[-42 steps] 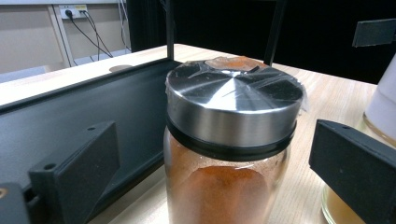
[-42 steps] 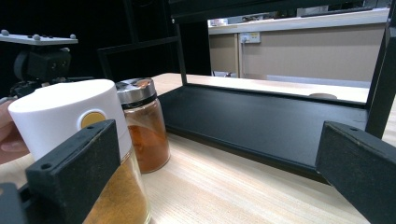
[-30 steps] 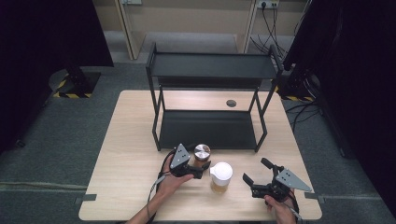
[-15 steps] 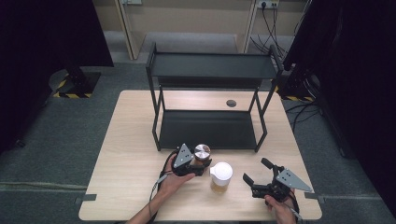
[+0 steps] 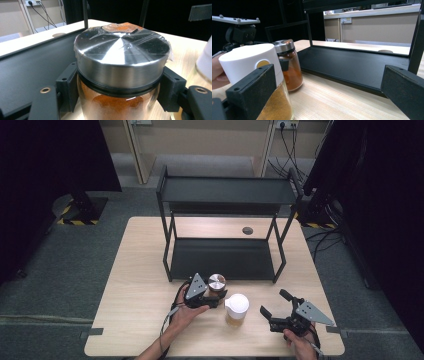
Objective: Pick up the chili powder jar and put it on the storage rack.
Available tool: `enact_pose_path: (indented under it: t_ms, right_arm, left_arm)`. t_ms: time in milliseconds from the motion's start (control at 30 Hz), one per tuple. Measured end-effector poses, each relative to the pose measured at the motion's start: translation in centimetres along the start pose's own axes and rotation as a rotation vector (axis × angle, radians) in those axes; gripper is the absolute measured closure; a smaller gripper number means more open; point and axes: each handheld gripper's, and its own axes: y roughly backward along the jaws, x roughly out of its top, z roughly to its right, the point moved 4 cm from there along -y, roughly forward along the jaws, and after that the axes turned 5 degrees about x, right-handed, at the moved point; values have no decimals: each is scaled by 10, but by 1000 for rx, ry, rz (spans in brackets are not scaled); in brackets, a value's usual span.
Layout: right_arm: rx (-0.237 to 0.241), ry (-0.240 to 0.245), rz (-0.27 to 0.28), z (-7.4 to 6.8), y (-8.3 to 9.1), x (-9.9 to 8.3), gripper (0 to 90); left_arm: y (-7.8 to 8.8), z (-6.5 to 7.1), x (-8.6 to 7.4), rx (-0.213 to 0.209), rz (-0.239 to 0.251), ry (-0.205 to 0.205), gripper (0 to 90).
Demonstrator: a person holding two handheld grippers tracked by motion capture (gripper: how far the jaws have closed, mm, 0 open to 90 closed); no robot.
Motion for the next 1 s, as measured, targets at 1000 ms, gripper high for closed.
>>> enact_pose_path:
  t_ms: [1000]
  right_arm:
    - [3, -1, 1, 0, 0, 0, 5]
  left_arm:
    - [32, -11, 44, 8, 30, 28, 309]
